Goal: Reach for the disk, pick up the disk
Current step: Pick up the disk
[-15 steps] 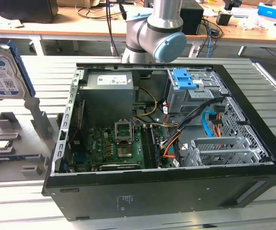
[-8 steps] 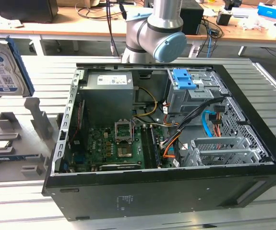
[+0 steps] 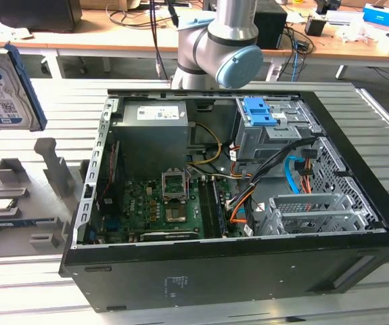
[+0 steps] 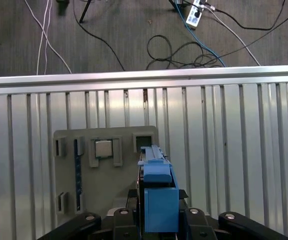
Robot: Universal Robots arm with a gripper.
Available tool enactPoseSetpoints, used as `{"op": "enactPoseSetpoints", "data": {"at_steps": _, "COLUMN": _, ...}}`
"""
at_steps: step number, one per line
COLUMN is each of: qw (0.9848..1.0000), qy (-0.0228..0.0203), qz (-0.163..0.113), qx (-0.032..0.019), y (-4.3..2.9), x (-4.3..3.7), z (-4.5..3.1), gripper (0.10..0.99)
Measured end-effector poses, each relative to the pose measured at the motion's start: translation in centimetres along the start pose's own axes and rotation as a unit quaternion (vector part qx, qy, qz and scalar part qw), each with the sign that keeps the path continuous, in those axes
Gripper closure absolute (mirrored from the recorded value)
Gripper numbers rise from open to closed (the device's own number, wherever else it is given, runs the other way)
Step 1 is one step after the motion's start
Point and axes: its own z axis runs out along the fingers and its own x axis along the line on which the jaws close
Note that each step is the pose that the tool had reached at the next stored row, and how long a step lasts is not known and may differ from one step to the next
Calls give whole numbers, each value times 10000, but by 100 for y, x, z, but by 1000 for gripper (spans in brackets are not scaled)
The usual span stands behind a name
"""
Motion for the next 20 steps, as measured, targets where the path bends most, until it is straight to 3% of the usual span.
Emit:
{"op": "enactPoseSetpoints", "data": {"at_steps": 9, "qw": 10000, "qy": 0, "qz": 0, "qx": 0, "y": -2, "x": -10, "z": -188, "gripper": 718}}
{"op": "enactPoseSetpoints", "data": {"at_steps": 15, "qw": 10000, "qy": 2, "qz": 0, "qx": 0, "y": 3, "x": -18, "z": -358, "gripper": 718}}
{"op": "enactPoseSetpoints", "data": {"at_steps": 20, "qw": 10000, "qy": 8, "qz": 0, "qx": 0, "y": 11, "x": -30, "z": -588, "gripper": 718}}
